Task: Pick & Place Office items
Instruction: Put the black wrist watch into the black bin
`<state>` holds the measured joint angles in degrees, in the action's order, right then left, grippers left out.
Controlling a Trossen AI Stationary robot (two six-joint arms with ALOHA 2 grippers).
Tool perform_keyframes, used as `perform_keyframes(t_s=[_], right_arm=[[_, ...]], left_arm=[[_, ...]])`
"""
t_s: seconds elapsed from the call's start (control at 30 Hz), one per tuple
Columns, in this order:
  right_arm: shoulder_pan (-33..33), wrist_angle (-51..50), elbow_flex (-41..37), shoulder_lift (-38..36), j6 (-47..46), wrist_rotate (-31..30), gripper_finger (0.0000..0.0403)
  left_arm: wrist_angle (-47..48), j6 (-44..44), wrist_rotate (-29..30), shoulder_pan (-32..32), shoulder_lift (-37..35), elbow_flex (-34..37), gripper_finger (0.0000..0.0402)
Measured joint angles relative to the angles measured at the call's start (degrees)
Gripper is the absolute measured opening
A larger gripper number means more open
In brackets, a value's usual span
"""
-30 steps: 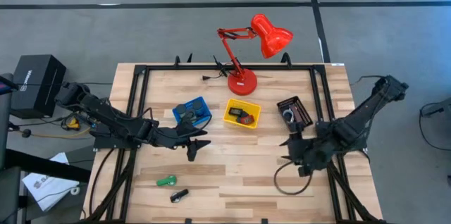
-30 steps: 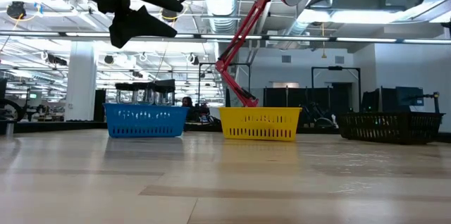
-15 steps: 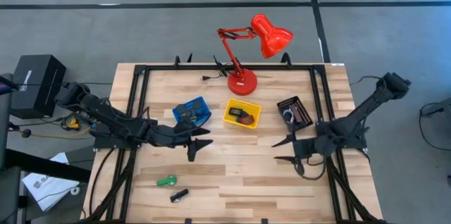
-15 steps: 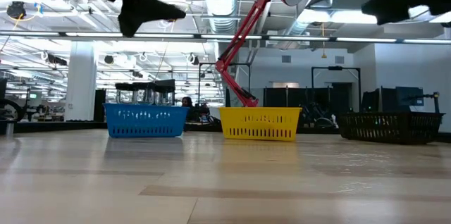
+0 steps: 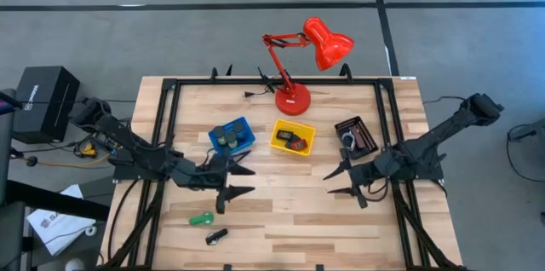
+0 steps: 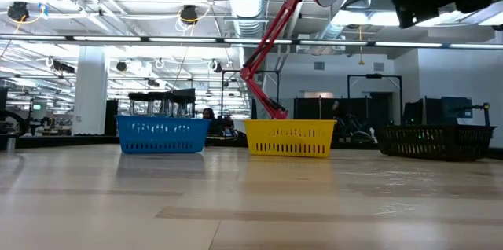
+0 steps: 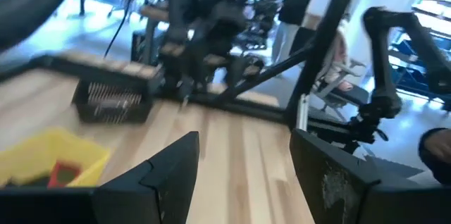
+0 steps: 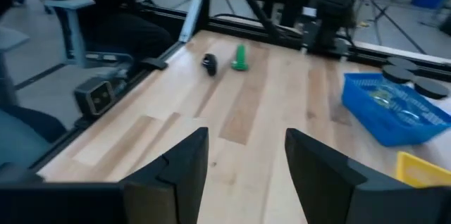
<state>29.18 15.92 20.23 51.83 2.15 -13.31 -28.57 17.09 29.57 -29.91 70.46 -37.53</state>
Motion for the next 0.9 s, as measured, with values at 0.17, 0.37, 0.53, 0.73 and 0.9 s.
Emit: perform_keyframes(t_s=[0.17, 0.37, 0.53, 0.73, 0.9], right_arm=[[-3.1, -0.2, 0.0, 0.0, 1.5, 0.0, 0.0179], [-6.0, -0.4, 0.0, 0.0, 2.5, 0.0, 0.0179], [-7.5, -0.5, 0.0, 0.0, 3.0, 0.1, 0.0179], [-8.0, -0.5, 0.0, 0.0, 2.9, 0.1, 0.0179], [-8.1, -0.6, 0.0, 0.0, 2.8, 0.1, 0.0179]], left_arm=[[0.4, -6.6, -0.1, -2.0, 6.3, -5.8, 0.0219], [8.0, -13.7, 0.0, -4.0, 12.5, -15.6, 0.0219], [26.8, -8.4, -0.1, -4.2, 15.8, -26.5, 0.0219], [50.1, 7.4, -3.4, -3.5, 19.4, -34.6, 0.0207], [61.1, 23.1, -11.9, -4.8, 21.8, -34.6, 0.0188]])
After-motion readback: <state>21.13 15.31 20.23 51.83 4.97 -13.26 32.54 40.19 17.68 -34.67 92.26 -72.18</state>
